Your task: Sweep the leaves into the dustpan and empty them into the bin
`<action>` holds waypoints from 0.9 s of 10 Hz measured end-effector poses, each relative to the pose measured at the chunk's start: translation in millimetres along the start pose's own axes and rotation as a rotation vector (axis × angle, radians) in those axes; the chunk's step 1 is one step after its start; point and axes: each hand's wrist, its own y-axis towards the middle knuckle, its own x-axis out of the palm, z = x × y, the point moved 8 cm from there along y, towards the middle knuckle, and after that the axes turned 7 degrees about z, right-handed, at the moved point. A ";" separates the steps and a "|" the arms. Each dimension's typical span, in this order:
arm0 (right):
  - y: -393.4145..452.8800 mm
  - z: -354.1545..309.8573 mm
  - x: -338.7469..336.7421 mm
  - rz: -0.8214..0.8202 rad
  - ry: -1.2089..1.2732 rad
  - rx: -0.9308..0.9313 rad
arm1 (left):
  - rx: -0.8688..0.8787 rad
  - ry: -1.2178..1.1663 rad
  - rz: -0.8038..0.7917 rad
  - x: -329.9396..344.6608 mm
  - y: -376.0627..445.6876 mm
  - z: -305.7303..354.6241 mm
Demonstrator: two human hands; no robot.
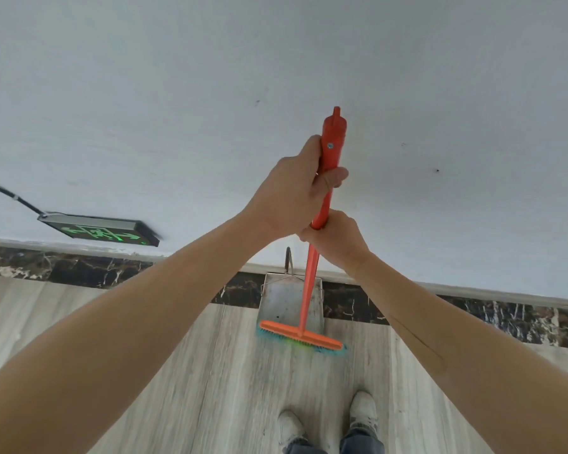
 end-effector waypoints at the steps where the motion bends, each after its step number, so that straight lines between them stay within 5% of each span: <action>1: 8.7 -6.7 0.1 0.017 -0.046 -0.092 | -0.003 0.046 0.043 3.3 11.3 -13.6; 5: 8.3 -2.1 3.9 0.020 -0.082 -0.088 | -0.157 0.212 -0.006 14.4 41.1 -65.4; 9: -73.4 -12.2 -87.5 0.261 0.109 -0.190 | -0.236 0.197 0.238 -6.2 11.7 -67.7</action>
